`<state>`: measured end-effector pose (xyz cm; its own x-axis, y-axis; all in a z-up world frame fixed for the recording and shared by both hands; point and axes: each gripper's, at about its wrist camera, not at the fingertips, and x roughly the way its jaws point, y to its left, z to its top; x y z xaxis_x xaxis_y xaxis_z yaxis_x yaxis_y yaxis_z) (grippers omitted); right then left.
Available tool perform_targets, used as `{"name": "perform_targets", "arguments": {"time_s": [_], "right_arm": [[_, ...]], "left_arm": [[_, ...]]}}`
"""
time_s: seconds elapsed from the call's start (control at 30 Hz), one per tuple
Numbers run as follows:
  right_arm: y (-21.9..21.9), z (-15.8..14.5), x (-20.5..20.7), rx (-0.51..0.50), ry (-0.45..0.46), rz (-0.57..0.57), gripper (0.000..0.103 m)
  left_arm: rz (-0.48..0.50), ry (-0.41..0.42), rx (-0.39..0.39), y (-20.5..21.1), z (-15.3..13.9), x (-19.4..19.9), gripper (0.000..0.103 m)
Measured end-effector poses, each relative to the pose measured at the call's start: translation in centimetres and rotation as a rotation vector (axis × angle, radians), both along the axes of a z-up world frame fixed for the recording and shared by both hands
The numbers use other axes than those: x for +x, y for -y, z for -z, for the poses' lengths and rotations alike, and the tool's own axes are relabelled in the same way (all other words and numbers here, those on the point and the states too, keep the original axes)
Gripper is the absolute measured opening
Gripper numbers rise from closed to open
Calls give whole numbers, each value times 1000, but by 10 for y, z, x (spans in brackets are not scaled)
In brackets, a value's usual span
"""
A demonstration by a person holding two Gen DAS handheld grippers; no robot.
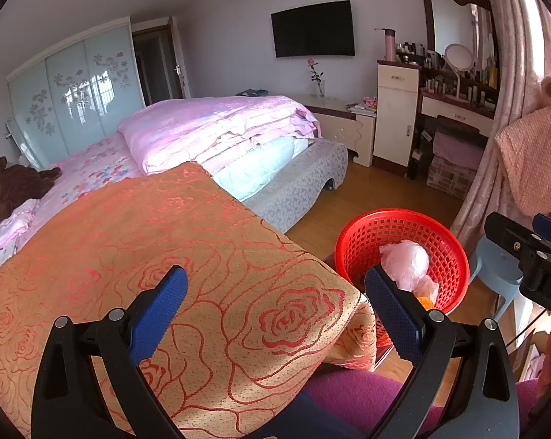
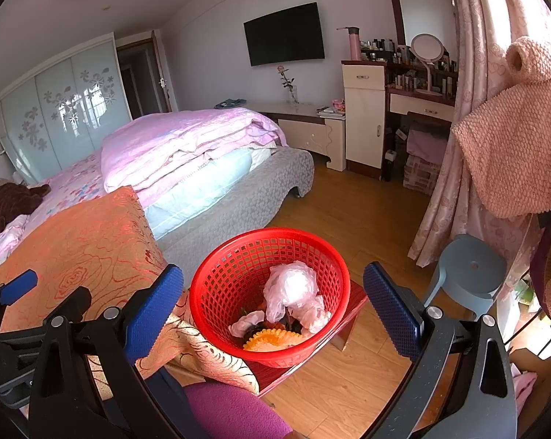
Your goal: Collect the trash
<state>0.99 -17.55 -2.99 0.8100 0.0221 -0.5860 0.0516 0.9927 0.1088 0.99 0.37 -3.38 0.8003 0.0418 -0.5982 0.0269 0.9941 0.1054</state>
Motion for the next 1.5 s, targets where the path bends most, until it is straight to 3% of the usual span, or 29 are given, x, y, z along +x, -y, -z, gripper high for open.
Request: {"name": "perform_targets", "arguments": {"time_s": [0.9,1.5], "right_arm": [[-2,8,-4,11,-11,0,96],[-2,17,1,15,-53,31,96]], "left_arm": [[35,-6,11,7,0,2,94],[31,-22,-63,-7,1,5,94]]}}
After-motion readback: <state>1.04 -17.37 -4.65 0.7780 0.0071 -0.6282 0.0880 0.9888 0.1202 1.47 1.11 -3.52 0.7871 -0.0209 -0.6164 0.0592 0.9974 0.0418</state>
